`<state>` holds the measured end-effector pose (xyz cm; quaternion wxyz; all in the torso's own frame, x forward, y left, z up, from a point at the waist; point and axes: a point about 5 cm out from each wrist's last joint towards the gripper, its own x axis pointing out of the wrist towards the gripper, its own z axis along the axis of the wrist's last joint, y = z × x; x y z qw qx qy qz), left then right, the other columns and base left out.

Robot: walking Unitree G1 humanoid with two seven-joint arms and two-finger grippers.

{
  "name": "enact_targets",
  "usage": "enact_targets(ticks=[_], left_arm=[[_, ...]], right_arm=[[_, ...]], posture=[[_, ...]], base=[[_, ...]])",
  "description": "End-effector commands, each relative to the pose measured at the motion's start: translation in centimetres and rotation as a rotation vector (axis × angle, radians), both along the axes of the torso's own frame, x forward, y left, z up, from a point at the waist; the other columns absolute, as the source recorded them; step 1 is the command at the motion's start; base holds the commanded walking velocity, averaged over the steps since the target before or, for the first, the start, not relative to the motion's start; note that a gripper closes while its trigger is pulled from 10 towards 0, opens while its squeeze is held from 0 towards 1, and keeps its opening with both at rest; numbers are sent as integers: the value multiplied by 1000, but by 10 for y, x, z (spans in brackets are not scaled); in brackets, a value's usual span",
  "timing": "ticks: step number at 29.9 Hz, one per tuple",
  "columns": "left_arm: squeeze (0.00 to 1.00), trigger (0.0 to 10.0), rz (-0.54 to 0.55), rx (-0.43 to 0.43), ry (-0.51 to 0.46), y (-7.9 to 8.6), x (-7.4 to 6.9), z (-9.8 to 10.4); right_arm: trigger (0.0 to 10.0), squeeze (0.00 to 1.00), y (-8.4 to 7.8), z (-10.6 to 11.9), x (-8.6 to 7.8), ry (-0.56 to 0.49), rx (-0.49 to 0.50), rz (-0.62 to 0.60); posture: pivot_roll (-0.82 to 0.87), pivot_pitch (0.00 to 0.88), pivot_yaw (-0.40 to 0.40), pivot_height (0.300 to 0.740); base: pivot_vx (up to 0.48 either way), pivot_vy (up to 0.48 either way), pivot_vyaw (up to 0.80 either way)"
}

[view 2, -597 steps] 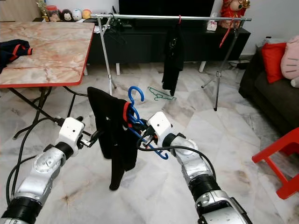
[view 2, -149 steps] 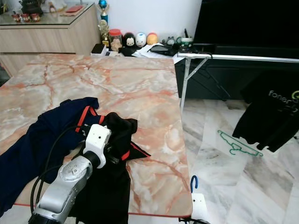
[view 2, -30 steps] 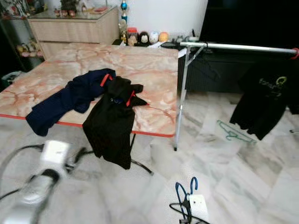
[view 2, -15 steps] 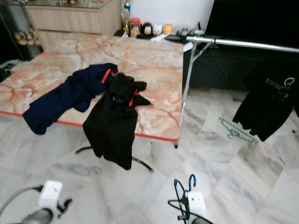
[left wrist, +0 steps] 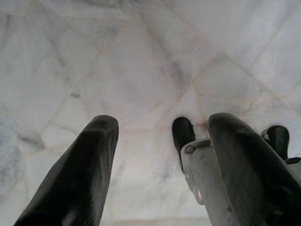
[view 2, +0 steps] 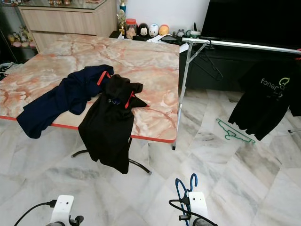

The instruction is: Hang hanger

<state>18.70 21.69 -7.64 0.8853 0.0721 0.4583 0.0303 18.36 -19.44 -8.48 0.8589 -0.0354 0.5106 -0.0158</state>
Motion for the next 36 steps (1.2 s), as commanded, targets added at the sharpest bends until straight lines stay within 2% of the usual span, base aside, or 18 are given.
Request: enact_targets(ticks=[1, 4, 5, 9, 17, 21, 36], left_arm=[[0, 10000, -10, 20, 22, -1, -4, -3], [0, 10000, -7, 27, 46, 5, -17, -7], [0, 10000, -2, 30, 69, 11, -28, -11], [0, 10000, 7, 37, 115, 19, -48, -17], [0, 10000, -9, 52, 172, 25, -71, -22], [0, 10000, -12, 54, 176, 26, -72, -22], [0, 10000, -17, 54, 157, 20, -56, -20]], right_arm=[[10000, 0, -3, 1, 0, -3, -12, 9], [10000, 0, -3, 0, -1, -2, -13, 9], [10000, 0, -3, 0, -1, -2, -13, 7], [10000, 0, -2, 0, -2, -2, -12, 10], [10000, 0, -2, -1, -3, -2, -12, 3], [10000, 0, -2, -1, -3, 0, -15, 8], [10000, 0, -2, -1, -3, -3, -14, -7]], posture=[[-5, 0, -60, 740], [-10, 0, -52, 740], [-10, 0, -52, 740], [-13, 0, -49, 740], [-19, 0, -45, 740], [-18, 0, -45, 740], [-18, 0, -50, 740]], base=[[0, -262, 0], [0, -326, 0], [0, -326, 0], [0, -326, 0], [0, -345, 0], [0, -354, 0], [0, -358, 0]])
